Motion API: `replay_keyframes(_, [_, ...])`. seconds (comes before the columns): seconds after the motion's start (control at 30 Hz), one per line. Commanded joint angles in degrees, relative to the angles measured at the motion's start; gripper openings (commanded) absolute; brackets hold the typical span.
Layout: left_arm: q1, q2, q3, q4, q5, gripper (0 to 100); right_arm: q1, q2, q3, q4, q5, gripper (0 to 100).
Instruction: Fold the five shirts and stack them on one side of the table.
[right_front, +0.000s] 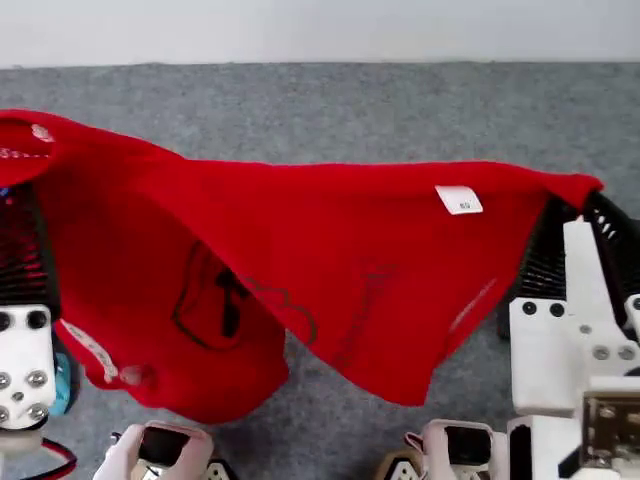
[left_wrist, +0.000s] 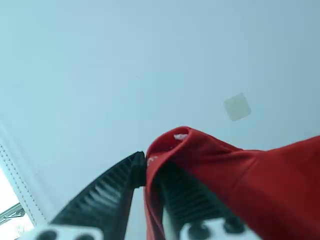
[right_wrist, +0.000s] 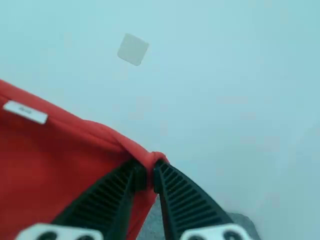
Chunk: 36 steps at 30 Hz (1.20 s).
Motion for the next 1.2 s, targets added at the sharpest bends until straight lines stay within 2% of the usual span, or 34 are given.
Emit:
replay_keyframes(0.0, [0.4, 0.2, -0.2, 0.2, -0.4, 2, 0.8, 0.5, -0.9, -0.2, -0.9, 0.9])
replay_keyframes(0.17, [0.4, 0.7, 0.3, -3.1, -0.4, 2, 0.9, 0.7, -0.9, -7.3, -2.5, 0.9])
replay_keyframes(0.3, [0.4, 0.7, 0.3, -4.8, -0.4, 2, 4.4, 2.9, -3.2, -10.8, -2.5, 0.9])
replay_keyframes(0.43, [0.4, 0.8, 0.3, -5.5, -0.4, 2, 5.8, 7.7, -12.3, -10.6, -2.5, 0.9])
replay_keyframes(0.57, [0.4, 1.1, 0.3, -9.4, -0.4, 2, 5.8, 11.9, -19.6, -8.9, -2.5, 0.9])
replay_keyframes(0.7, [0.4, 5.8, -0.3, -14.4, -0.4, 2, 5.8, 16.4, -26.0, -9.1, -2.5, 0.9])
replay_keyframes(0.87, [0.4, 10.8, -0.4, -17.0, -0.4, 2, 5.8, 21.3, -32.3, -8.6, -2.4, 0.9])
replay_keyframes(1.03, [0.4, 10.8, -1.9, -16.8, -0.4, 2, 5.8, 22.1, -34.0, -5.5, -2.4, 0.9])
replay_keyframes(1.17, [0.4, 9.0, -3.2, -12.7, -0.4, 2, 5.8, 22.1, -35.2, -0.7, -2.4, 0.9])
